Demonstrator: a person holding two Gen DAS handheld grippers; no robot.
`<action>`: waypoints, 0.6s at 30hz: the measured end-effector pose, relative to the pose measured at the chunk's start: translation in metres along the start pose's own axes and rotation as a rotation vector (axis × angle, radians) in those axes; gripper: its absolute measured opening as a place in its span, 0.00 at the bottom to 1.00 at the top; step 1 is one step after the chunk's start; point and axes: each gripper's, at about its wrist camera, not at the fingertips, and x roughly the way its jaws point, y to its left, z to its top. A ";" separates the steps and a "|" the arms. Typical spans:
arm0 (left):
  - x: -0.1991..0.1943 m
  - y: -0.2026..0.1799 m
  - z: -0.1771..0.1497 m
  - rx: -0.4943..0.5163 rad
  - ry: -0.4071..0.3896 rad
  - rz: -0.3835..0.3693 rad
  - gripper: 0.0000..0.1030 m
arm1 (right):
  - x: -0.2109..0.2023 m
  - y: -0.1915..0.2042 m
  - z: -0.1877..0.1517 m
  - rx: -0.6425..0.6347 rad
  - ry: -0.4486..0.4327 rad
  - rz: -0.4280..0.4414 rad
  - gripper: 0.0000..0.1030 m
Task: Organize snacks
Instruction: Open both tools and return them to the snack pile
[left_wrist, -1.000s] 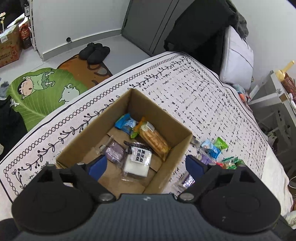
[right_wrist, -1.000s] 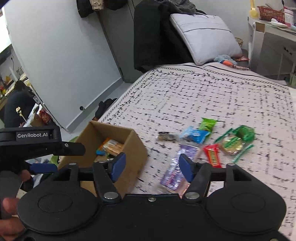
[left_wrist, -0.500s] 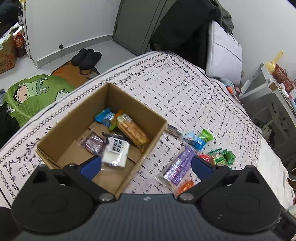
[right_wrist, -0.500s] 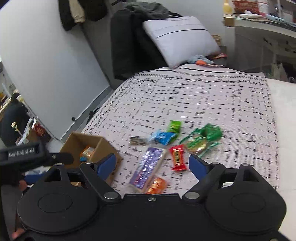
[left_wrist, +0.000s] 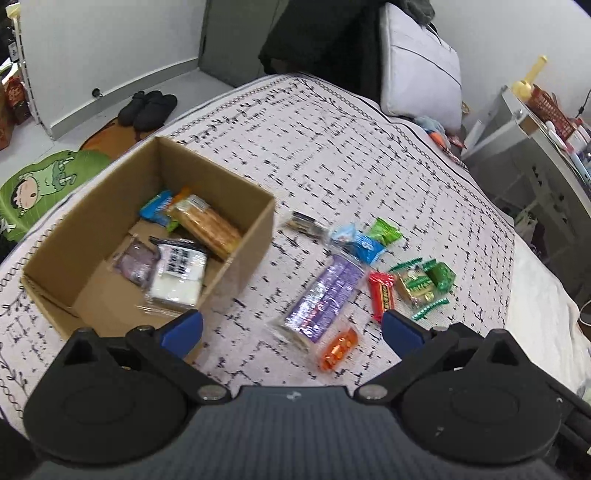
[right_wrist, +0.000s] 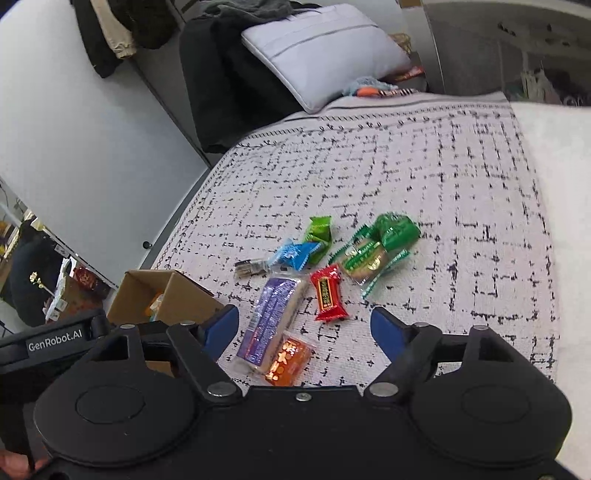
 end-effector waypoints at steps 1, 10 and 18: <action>0.002 -0.003 -0.001 0.005 0.000 -0.003 0.99 | 0.002 -0.003 0.000 0.007 0.005 0.001 0.71; 0.027 -0.025 -0.009 0.049 0.010 -0.035 0.86 | 0.019 -0.025 0.005 0.066 0.041 0.024 0.54; 0.060 -0.031 -0.009 0.061 0.050 -0.011 0.72 | 0.038 -0.036 0.009 0.093 0.072 0.032 0.47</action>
